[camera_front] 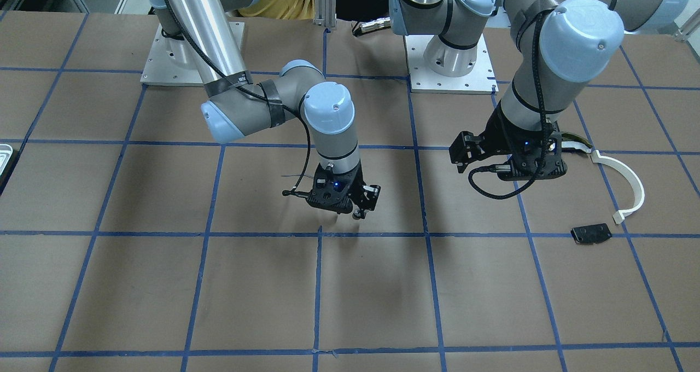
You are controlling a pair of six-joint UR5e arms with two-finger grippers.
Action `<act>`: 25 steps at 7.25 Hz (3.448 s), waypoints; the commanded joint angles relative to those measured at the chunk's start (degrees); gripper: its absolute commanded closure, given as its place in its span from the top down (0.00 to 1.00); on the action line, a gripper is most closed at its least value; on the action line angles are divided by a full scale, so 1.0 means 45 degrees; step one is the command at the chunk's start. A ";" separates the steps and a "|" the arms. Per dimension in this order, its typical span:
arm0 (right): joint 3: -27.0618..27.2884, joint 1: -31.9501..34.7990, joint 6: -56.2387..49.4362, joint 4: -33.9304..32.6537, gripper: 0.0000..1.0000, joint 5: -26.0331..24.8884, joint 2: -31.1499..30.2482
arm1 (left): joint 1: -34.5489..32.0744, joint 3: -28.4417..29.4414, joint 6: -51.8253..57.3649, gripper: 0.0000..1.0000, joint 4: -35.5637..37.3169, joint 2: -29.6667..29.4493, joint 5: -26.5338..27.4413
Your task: Place bearing gear from tray to pile
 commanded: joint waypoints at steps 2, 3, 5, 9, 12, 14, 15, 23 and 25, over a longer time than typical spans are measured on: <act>-0.0029 -0.1925 -0.1896 0.0875 1.00 0.0549 -0.0763 | -0.0117 0.0003 -0.0121 1.00 0.0318 -0.0241 -0.0063; -0.0146 -0.2645 -0.3817 0.2198 1.00 0.0415 -0.1444 | -0.0756 0.0003 -0.0258 1.00 0.0514 -0.0456 -0.0044; -0.0923 -0.4673 -0.6865 0.5030 1.00 0.0414 -0.2560 | -0.1813 -0.0017 -0.0182 1.00 0.1603 -0.1254 -0.0102; -0.3967 -0.7159 -0.9811 0.8824 1.00 0.0394 -0.2780 | -0.3220 -0.0036 -0.0044 1.00 0.3756 -0.3383 -0.1060; -0.5278 -0.8779 -1.2434 1.0468 1.00 -0.0013 -0.2721 | -0.4003 -0.0249 -0.0005 1.00 0.3777 -0.4264 -0.1060; -0.5848 -0.9854 -1.3382 1.1290 1.00 -0.0695 -0.2740 | -0.4024 -0.0659 0.0111 1.00 0.4225 -0.4733 -0.1429; -0.5830 -1.0265 -1.3890 1.1312 1.00 -0.0835 -0.2837 | -0.4043 -0.0777 0.0131 1.00 0.4246 -0.4909 -0.1450; -0.2341 -1.6220 -2.0509 0.5583 1.00 -0.1208 -0.0437 | -0.4200 -0.0935 0.0190 0.64 0.4129 -0.5087 -0.1431; -0.2061 -1.6363 -2.1199 0.4714 0.97 -0.1421 0.0224 | -0.4200 -0.0896 0.0190 0.23 0.4168 -0.5126 -0.1430</act>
